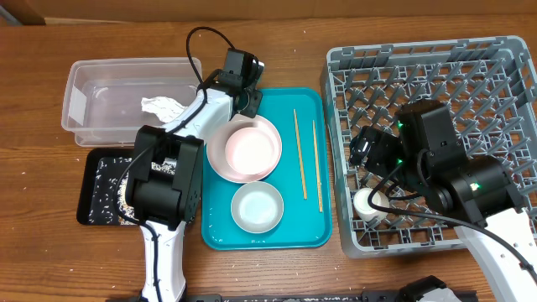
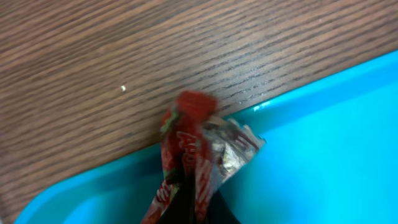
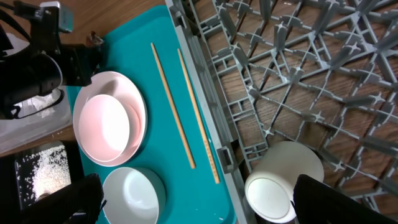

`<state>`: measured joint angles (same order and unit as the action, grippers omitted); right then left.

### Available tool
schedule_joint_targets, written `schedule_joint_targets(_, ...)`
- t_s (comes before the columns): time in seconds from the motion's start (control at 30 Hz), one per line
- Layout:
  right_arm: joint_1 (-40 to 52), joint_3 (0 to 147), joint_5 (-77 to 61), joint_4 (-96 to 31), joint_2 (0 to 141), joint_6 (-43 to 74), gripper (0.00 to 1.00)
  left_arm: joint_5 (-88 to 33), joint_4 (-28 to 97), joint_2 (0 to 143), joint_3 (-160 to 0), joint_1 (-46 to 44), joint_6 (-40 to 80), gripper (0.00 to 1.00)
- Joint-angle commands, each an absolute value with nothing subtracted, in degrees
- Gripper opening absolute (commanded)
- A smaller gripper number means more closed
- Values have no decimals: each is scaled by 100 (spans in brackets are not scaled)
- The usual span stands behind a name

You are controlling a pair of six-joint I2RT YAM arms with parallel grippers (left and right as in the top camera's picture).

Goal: Sort waste into correct bins and load items into the dishwasher
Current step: 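Grasp the red wrapper with the left gripper and drop it in the clear bin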

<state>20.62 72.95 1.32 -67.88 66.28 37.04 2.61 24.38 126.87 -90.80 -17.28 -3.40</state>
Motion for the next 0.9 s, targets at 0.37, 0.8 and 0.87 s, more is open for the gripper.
schedule_joint_targets(0.37, 2049, 7312, 139, -7008, 6635, 3667, 100, 1599, 4462, 10525, -9789, -1514, 867, 4)
schedule_joint_targets(0.8, 2049, 7312, 34, -6973, 6624, 3433, 100, 176, 4960, 11032, -9673, -130, 1050, 47)
schedule_joint_targets(0.87, 2049, 7314, 32, -6910, 6602, 3288, 100, -183, 5131, 10855, -9830, -73, 1055, 53)
